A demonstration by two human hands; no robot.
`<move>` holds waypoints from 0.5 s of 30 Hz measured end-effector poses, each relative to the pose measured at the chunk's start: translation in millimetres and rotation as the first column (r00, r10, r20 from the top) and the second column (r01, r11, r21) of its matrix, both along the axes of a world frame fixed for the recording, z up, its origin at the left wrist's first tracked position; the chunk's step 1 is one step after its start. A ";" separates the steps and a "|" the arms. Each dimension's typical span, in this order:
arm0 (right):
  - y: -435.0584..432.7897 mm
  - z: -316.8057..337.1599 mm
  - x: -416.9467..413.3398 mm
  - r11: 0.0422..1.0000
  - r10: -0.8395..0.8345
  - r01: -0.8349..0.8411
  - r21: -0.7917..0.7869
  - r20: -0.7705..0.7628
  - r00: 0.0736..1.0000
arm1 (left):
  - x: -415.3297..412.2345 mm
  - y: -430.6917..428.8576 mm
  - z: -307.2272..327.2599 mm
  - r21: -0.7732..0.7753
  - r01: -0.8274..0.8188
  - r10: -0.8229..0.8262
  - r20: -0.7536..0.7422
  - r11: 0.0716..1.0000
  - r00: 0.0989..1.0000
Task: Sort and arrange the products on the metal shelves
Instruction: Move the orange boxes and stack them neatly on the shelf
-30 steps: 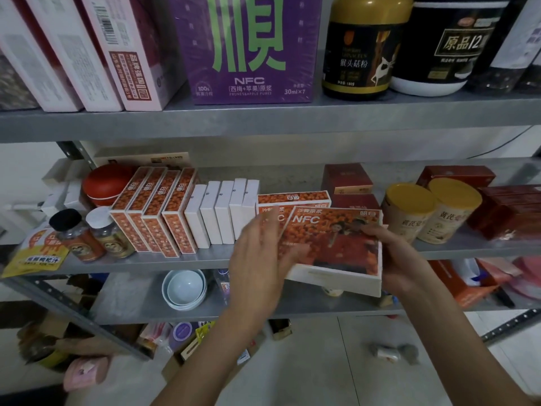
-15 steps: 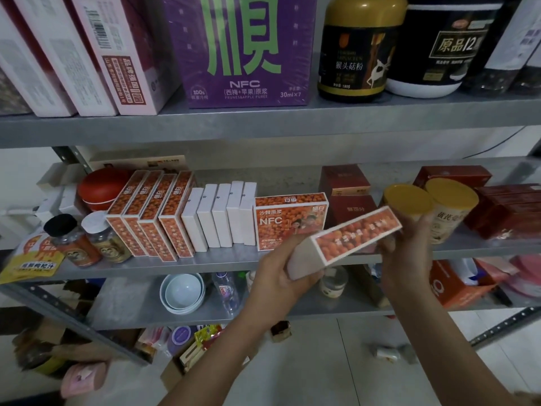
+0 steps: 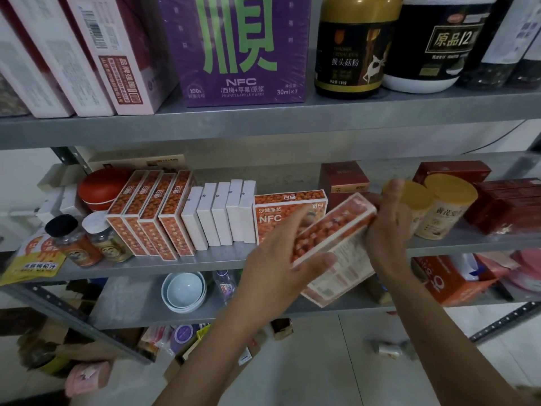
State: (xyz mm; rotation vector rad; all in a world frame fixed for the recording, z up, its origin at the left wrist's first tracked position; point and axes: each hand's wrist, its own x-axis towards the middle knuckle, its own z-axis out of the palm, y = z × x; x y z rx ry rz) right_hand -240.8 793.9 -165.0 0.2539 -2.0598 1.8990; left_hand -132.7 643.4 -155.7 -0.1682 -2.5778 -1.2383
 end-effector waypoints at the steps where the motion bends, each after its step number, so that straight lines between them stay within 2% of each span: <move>1: -3.3 1.7 0.0 0.997 0.014 -0.012 0.071 -0.022 1.000 | -2.5 2.1 -2.5 -0.145 -0.033 0.033 0.000 0.989 0.999; 3: -9.7 6.3 -1.9 0.982 0.047 -0.044 0.186 -0.014 0.999 | -7.2 3.7 -7.6 -0.250 -0.125 0.117 -0.045 0.960 0.992; 6: -9.6 11.7 -4.8 0.965 0.131 -0.132 0.226 0.017 0.991 | -9.5 -2.7 -15.1 -0.212 -0.233 0.229 -0.045 0.949 0.972; 7: -5.8 9.8 -5.8 0.961 0.134 -0.125 0.248 -0.019 0.991 | -8.9 -6.0 -16.5 -0.134 -0.261 0.264 0.005 0.956 0.965; 9: 5.5 3.0 -4.0 0.968 0.088 -0.079 0.237 -0.031 0.996 | -8.6 -13.6 -18.0 0.143 -0.330 0.312 0.133 0.933 0.941; 11: 18.3 -9.9 2.3 0.985 0.116 -0.127 0.118 0.094 0.989 | -10.0 -21.6 -20.6 0.417 -0.399 0.324 0.241 0.817 0.915; 12: 23.7 -17.1 6.0 0.977 0.202 -0.211 0.022 0.201 0.958 | -11.0 -24.6 -21.8 0.506 -0.434 0.318 0.302 0.746 0.899; 13: 27.1 -24.1 10.5 0.942 0.335 -0.319 -0.101 0.307 0.891 | -12.2 -26.6 -22.7 0.572 -0.463 0.304 0.355 0.677 0.884; 15: 28.9 -35.8 20.2 0.812 0.584 -0.478 -0.335 0.446 0.679 | -15.0 -27.2 -24.4 0.651 -0.503 0.275 0.426 0.569 0.862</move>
